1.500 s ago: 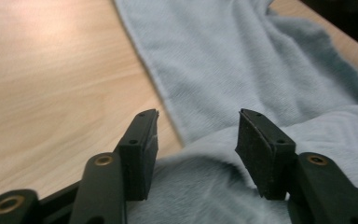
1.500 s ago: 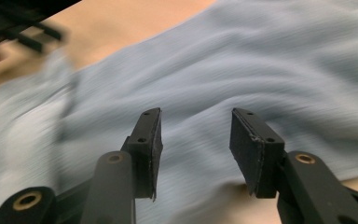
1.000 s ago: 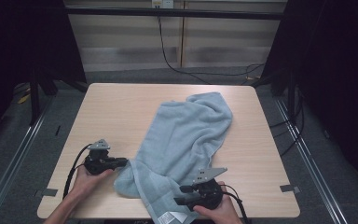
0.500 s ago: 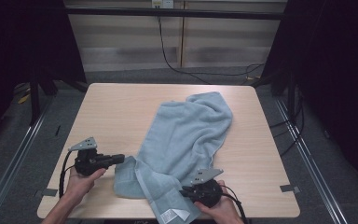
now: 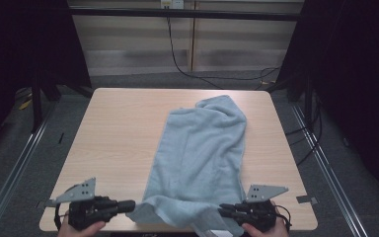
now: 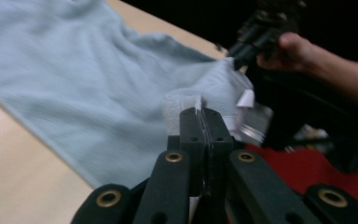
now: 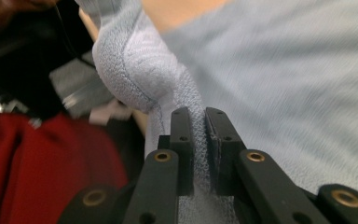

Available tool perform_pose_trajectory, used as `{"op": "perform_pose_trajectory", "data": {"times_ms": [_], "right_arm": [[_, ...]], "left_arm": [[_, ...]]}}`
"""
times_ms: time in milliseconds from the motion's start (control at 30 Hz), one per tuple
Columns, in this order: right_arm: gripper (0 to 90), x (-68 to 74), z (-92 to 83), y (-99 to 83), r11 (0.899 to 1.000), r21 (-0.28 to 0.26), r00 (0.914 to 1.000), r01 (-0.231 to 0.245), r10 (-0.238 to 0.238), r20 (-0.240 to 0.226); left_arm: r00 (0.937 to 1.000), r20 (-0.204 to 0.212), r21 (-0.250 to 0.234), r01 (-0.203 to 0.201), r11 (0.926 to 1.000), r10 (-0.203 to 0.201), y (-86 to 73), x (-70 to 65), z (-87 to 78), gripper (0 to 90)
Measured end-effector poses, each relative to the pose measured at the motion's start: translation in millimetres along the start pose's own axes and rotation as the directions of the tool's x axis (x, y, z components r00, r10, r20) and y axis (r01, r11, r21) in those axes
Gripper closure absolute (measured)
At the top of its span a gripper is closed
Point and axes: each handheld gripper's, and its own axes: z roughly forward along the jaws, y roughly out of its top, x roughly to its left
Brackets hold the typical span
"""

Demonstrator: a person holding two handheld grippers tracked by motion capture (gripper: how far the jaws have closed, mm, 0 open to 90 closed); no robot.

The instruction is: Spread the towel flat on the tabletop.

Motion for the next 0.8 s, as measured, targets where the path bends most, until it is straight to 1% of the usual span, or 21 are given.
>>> {"op": "perform_pose_trajectory", "data": {"times_ms": [33,67,133,167,233,300,333,367,400,433,467,500,533,567,600,633,667,700,733,767,800], "right_arm": [[81.4,3.1,0.1,-6.3,1.0,0.022,1.0,-0.006,0.006,-0.004],[78.9,6.7,-0.1,-13.9,0.999,0.045,0.9999,-0.01,0.01,-0.002],[77.1,10.9,-1.6,-22.9,0.998,0.062,0.9999,-0.014,0.014,-0.009],[74.6,12.7,-4.0,-26.6,0.998,0.056,0.9998,-0.018,0.018,-0.007],[69.3,11.6,-7.3,-26.5,0.999,0.036,0.9996,-0.026,0.026,-0.002],[64.7,5.6,-10.3,-22.2,0.999,0.003,0.9991,-0.039,0.039,0.015],[64.4,1.6,-11.1,-19.0,0.999,-0.011,0.9988,-0.039,0.04,0.03],[64.4,-3.8,-11.0,-14.8,0.999,-0.027,0.9978,-0.038,0.039,0.053],[63.8,-7.6,-10.3,-12.0,0.999,-0.033,0.9972,-0.037,0.039,0.065],[62.9,-13.8,-8.3,-8.3,0.998,-0.043,0.9958,-0.035,0.038,0.083],[61.8,-21.6,-4.7,-4.7,0.998,-0.049,0.9946,-0.044,0.048,0.092],[59.6,-32.1,1.6,-0.2,0.998,-0.043,0.9918,-0.051,0.056,0.115],[57.1,-41.0,8.0,3.4,0.998,-0.028,0.9885,-0.058,0.061,0.139],[55.1,-48.8,13.3,6.1,0.998,-0.015,0.9862,-0.061,0.063,0.153],[52.6,-59.9,22.1,10.4,0.998,0.011,0.9808,-0.064,0.061,0.185],[51.8,-69.0,28.8,13.7,0.997,0.027,0.9782,-0.068,0.062,0.198],[51.0,-77.1,35.1,16.8,0.996,0.034,0.976,-0.081,0.072,0.205],[49.3,-84.2,40.5,20.0,0.996,0.041,0.9719,-0.081,0.07,0.225],[47.7,-90.5,45.5,23.8,0.995,0.05,0.968,-0.082,0.068,0.242],[46.8,-96.9,49.7,27.4,0.995,0.057,0.9632,-0.077,0.06,0.262],[45.6,-103.1,52.9,30.9,0.995,0.051,0.9596,-0.086,0.07,0.273]], "left_arm": [[0.9996,0.025,0.028,-0.017,0.9995,0.016,-4.1,-6.3,2.2,88.3],[0.9995,0.026,0.035,-0.016,0.9993,0.015,-7.7,-9.8,2.9,87.6],[0.9989,0.046,0.048,0.006,0.9988,-0.008,-13.2,-12.3,2.1,84.8],[0.9993,0.038,0.05,0.0,0.9988,-0.002,-14.7,-12.2,0.8,81.7],[0.9988,0.035,0.033,0.032,0.9989,-0.033,-16.8,-7.3,-3.1,74.4],[0.9973,0.034,0.012,0.065,0.9978,-0.065,-16.5,-0.5,-7.9,67.2],[0.9977,0.025,0.015,0.063,0.9979,-0.063,-14.8,3.3,-9.1,64.6],[0.9984,0.022,0.01,0.052,0.9986,-0.052,-13.3,5.5,-9.0,62.5],[0.9987,0.031,0.003,0.041,0.9991,-0.041,-10.8,10.5,-7.9,59.7],[0.9987,0.022,0.006,0.046,0.9989,-0.046,-7.4,17.2,-5.3,58.5],[0.9983,0.001,0.021,0.058,0.9981,-0.058,-2.3,27.9,-0.7,57.0],[0.9976,-0.005,0.023,0.069,0.9974,-0.069,2.0,37.9,3.5,56.1],[0.9972,-0.008,0.021,0.075,0.997,-0.074,5.3,46.1,6.9,54.5],[0.9958,-0.022,0.026,0.089,0.9957,-0.089,10.7,59.7,13.4,54.0],[0.9945,-0.041,0.023,0.098,0.9949,-0.097,14.5,70.5,18.3,53.9],[0.992,-0.062,0.03,0.112,0.9933,-0.11,18.1,80.8,24.2,53.7],[0.9894,-0.089,0.036,0.118,0.9923,-0.115,21.1,90.1,31.0,53.5],[0.9879,-0.097,0.054,0.127,0.9905,-0.121,23.2,100.2,38.7,53.4],[0.9836,-0.128,0.084,0.139,0.9868,-0.127,24.9,109.8,48.1,53.6],[0.9781,-0.172,0.109,0.138,0.9845,-0.118,25.8,117.2,58.1,52.8],[0.9771,-0.184,0.126,0.131,0.9834,-0.107,26.3,123.0,66.0,52.7]]}}
